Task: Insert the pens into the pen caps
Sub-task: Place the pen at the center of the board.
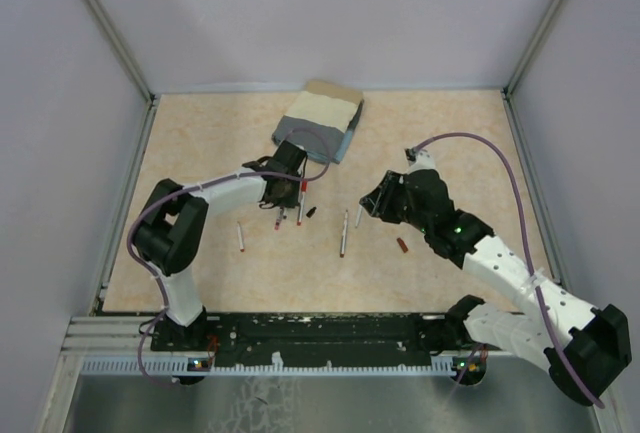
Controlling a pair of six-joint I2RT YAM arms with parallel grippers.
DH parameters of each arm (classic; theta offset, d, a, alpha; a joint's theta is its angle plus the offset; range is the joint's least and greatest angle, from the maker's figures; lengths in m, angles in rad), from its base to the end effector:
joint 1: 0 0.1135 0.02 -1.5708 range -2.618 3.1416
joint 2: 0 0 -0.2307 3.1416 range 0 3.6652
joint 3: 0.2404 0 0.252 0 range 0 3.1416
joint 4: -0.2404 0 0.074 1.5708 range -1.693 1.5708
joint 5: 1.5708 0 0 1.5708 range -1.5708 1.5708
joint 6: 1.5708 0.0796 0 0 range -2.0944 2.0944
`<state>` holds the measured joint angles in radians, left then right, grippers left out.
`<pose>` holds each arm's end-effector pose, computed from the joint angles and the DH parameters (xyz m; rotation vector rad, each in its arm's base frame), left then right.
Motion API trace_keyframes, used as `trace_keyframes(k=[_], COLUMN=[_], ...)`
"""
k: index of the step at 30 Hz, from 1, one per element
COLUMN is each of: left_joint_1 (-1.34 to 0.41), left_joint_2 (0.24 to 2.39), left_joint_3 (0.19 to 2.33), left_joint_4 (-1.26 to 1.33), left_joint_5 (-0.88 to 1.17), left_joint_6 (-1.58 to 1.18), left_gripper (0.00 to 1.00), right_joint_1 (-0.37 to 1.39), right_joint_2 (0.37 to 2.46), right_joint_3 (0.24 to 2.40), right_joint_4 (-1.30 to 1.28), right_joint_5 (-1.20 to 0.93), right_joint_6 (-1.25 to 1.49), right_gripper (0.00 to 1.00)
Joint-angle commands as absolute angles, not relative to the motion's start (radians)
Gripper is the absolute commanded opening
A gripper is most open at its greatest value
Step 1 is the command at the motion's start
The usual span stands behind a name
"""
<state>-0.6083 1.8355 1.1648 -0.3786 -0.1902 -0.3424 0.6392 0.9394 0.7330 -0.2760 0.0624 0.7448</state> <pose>0.3247 -0.2078 0.0991 0.2782 2.5777 -0.0967 0.2210 0.1580 0.2371 0.1539 2.1427 0.7777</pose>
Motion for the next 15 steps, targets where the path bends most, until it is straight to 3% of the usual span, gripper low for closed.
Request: trace_keyframes(k=[1, 15], left_joint_1=[-0.604, -0.588], left_joint_2=[1.861, 1.883], left_joint_3=[1.198, 1.191], left_joint_4=[-0.389, -0.433], left_joint_5=[-0.192, -0.248], left_joint_6=[-0.349, -0.37], left_gripper=[0.06, 0.2], right_joint_1=[0.64, 0.639], right_joint_2=[0.949, 0.959], right_joint_3=[0.742, 0.744], right_joint_4=[-0.23, -0.224], right_joint_5=[0.049, 0.038], right_joint_6=[0.749, 0.755], right_gripper=[0.35, 0.34])
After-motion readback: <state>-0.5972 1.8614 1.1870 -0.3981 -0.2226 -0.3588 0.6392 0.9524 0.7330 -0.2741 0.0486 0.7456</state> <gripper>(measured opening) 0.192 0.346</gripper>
